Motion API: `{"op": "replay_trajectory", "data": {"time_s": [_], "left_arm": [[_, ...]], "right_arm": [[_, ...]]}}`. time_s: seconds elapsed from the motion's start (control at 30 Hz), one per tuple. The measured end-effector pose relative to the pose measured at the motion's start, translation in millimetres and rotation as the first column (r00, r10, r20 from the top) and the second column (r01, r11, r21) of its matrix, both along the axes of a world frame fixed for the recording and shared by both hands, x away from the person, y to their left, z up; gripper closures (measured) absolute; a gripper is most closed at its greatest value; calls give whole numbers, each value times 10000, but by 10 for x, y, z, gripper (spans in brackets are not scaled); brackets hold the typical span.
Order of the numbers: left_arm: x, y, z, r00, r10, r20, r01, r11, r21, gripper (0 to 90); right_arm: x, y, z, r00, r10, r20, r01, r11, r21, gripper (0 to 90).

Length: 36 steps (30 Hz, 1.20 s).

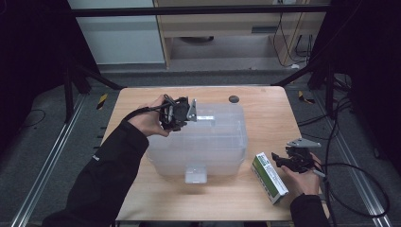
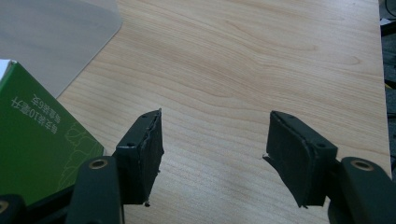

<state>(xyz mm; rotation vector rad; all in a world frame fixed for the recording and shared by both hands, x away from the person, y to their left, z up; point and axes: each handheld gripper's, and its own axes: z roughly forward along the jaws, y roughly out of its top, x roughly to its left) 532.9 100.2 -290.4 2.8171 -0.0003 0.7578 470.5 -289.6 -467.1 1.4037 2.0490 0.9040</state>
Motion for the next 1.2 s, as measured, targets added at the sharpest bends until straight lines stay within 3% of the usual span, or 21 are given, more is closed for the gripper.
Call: {"op": "replay_trajectory", "data": {"time_s": [0.27,0.4,0.53,0.63,0.93,1.2], "left_arm": [[5,-59,26,10000,-67,69,64,9991,410,742],[-10,-117,32,9996,-131,261,107,9958,913,748],[-30,-126,18,9997,-15,230,-6,9959,908,752],[-27,-132,26,9989,-194,431,149,9946,1024,754],[-44,-124,20,9995,-26,317,-2,9961,884,756],[-29,-141,44,9983,-191,560,132,9946,1033,756]], "right_arm": [[1,1,-3,10000,14,-22,-14,10000,-2,364],[0,1,3,10000,15,3,-15,10000,-4,365],[-1,-3,9,10000,1,16,-1,10000,24,367],[-5,-10,21,10000,-30,67,30,10000,57,377],[-23,-16,90,9997,-72,248,69,9999,91,401],[-54,4,195,9988,-1,481,-9,9998,215,440]]}}
